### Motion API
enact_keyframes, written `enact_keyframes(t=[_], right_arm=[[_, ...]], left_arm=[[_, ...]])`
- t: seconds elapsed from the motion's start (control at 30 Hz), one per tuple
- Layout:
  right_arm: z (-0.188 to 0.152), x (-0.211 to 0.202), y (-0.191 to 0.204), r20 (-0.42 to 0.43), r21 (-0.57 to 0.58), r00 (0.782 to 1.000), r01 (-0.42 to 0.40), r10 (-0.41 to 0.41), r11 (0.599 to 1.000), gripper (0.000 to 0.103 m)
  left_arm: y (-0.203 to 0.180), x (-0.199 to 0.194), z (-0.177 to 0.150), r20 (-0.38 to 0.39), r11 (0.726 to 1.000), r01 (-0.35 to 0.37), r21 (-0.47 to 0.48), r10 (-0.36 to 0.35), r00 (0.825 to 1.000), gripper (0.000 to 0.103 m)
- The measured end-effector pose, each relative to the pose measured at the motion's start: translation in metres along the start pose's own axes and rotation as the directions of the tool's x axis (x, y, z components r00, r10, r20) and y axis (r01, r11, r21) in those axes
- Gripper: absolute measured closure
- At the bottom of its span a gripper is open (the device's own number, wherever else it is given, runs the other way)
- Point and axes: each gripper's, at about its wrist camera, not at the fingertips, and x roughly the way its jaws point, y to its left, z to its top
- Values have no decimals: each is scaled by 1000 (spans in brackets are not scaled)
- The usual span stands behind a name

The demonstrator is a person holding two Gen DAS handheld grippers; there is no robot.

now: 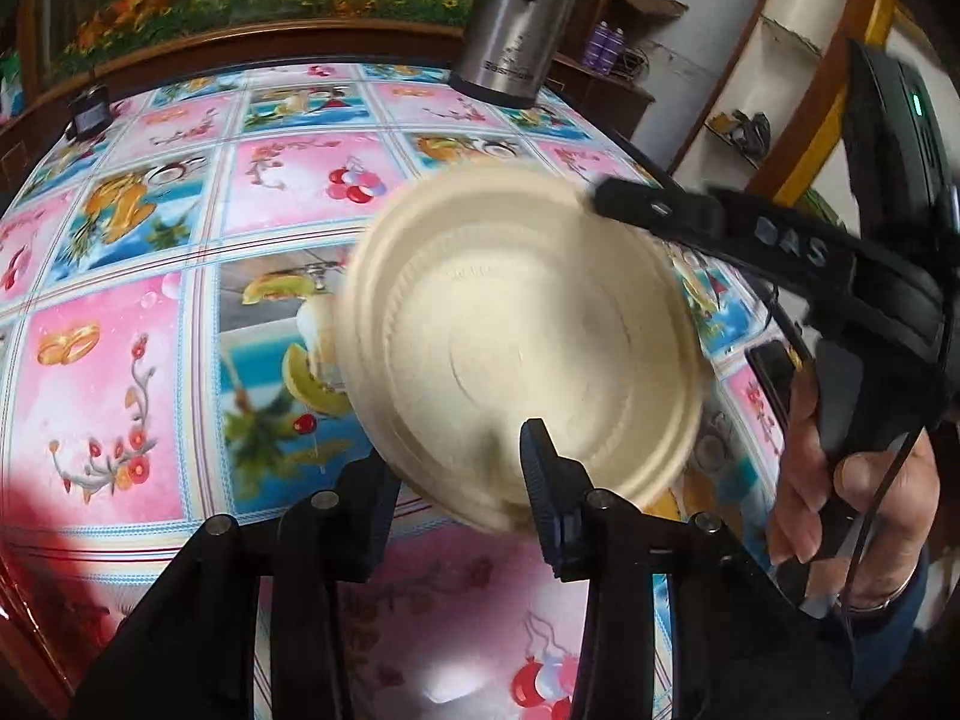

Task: Organize plates and bowls
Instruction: 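Grasp the beige bowl rim with the left tool while the right tool releases it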

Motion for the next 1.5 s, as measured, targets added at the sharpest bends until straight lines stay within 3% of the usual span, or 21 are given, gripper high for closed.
enact_keyframes(t=[0.1,0.37,0.6,0.7,0.8,0.93,1.0,1.07,1.13,1.27,1.37,1.5], right_arm=[[-1,-7,-21,-3,78,1000,-13,14,997,70],[-31,-26,-62,-32,318,988,-136,154,938,69],[-61,-34,-33,-140,259,962,-192,234,946,69],[-62,-25,-18,-188,198,965,-144,181,970,73],[-50,-14,-11,-179,145,978,-77,103,986,78],[-24,-6,-9,-83,56,996,43,-38,998,78],[-18,-8,-10,-22,6,996,86,-86,996,77],[-18,-16,-21,24,35,989,146,-147,989,74],[-17,-24,-38,13,122,994,107,-110,987,73],[-28,-30,-64,-9,304,999,-47,52,951,73],[-41,-32,-62,-24,346,990,-123,139,930,73],[-51,-30,-52,-56,347,983,-144,173,927,70]], left_arm=[[6,-4,2,30,999,-30,-29,31,999,58],[16,0,11,84,995,-66,-72,72,994,57],[10,6,10,75,997,-69,-41,71,995,57],[6,2,8,72,999,-43,-21,45,996,57],[-6,-4,5,90,998,-58,36,54,994,56],[-8,-4,4,74,999,-19,43,16,997,56],[-8,-4,4,64,999,7,41,-10,998,56],[-8,-4,4,57,999,21,40,-23,998,56],[-7,-4,5,62,999,4,34,-6,998,56],[2,-4,7,71,1000,-21,-11,22,997,52],[8,-6,9,97,998,-43,-40,46,994,50],[12,-5,11,124,995,-74,-64,82,989,41]])
